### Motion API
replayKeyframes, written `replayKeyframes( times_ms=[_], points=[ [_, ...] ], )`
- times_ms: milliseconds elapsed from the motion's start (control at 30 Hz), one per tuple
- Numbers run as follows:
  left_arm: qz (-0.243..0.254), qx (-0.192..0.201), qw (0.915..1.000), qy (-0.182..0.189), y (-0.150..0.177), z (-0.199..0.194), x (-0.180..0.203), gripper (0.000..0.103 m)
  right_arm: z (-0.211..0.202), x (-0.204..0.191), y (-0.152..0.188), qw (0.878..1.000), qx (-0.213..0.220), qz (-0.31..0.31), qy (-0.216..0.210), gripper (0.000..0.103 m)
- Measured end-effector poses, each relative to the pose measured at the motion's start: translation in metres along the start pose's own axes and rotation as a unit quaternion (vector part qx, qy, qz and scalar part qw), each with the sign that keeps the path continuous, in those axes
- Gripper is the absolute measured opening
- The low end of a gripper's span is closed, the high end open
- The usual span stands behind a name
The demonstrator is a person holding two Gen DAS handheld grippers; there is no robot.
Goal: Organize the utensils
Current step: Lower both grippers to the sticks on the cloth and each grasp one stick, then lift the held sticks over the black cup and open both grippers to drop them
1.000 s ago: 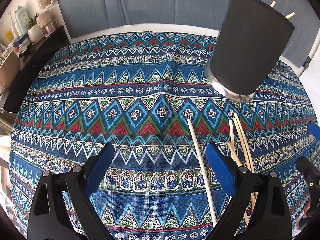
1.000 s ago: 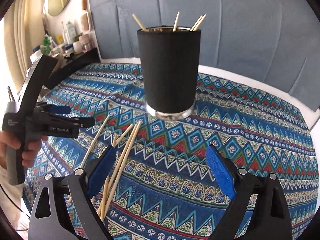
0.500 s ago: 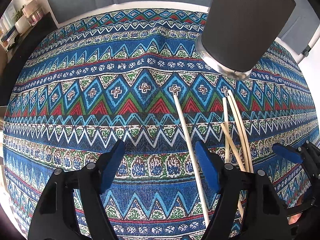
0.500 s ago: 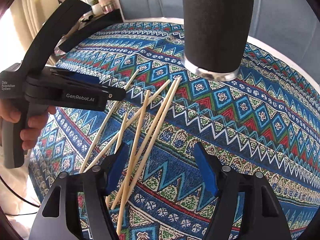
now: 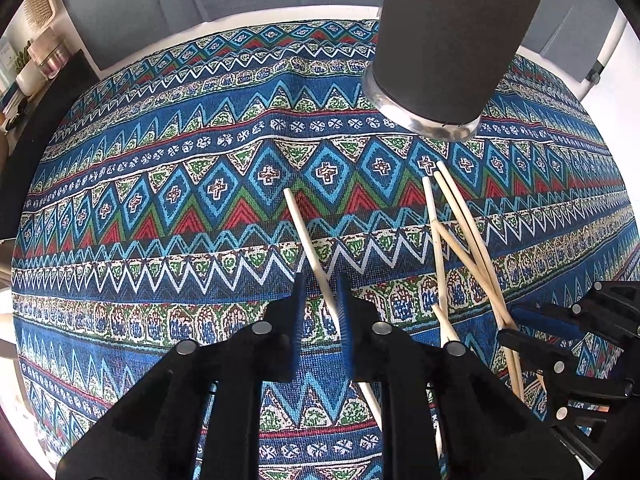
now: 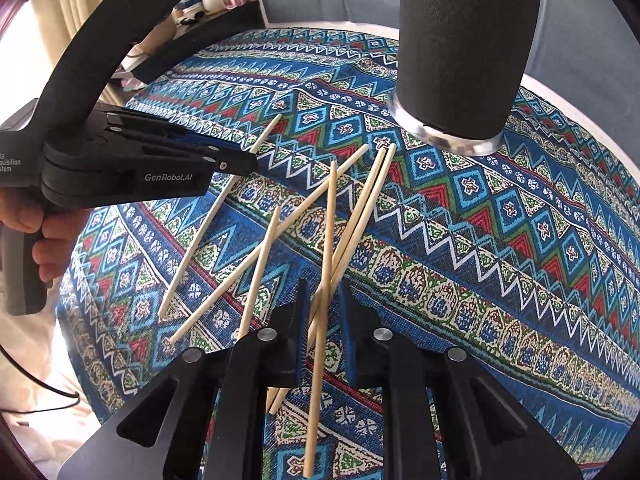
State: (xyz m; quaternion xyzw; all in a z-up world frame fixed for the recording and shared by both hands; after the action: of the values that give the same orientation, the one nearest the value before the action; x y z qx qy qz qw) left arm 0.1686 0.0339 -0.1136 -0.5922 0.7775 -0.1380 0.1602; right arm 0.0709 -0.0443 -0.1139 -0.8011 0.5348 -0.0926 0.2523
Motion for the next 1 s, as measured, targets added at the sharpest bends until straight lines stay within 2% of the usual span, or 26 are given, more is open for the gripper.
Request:
replayKeyframes(
  times_ms=[333, 467, 633, 867, 1000],
  points=[
    [0.004, 0.005, 0.9999, 0.01, 0.006, -0.004, -0.005, 0.005, -0.014, 0.01, 0.005, 1.0, 0.004, -0.002, 0.006, 0.003],
    [0.017, 0.005, 0.9998, 0.008, 0.007, -0.003, -0.005, 0.005, -0.015, 0.011, 0.007, 1.0, 0.004, 0.004, -0.011, 0.003],
    [0.031, -0.002, 0.9995, 0.003, 0.011, -0.005, 0.002, 0.005, -0.016, 0.013, 0.008, 1.0, 0.005, 0.003, -0.004, 0.006],
    [0.053, -0.002, 0.9982, -0.027, 0.011, -0.006, 0.013, 0.005, -0.012, 0.004, 0.011, 1.0, -0.003, -0.026, 0.014, 0.005],
    [0.047, 0.004, 0.9988, -0.015, 0.012, -0.009, 0.01, 0.005, -0.014, 0.005, 0.012, 1.0, 0.001, -0.007, 0.0, 0.004]
  ],
)
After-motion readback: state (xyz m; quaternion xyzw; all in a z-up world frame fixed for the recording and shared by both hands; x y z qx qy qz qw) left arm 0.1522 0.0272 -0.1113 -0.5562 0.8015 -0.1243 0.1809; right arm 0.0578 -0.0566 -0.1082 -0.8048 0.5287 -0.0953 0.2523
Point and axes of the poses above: each gripper's, at about its wrist camera, not at the fingertips, and z roughly the way its jaws point, x to its right, y to its underside, the point moved 9 cm from there along z, roughly the way its jaws point, and after that the axes turned 13 degrees about z, right-handed, at the moved point
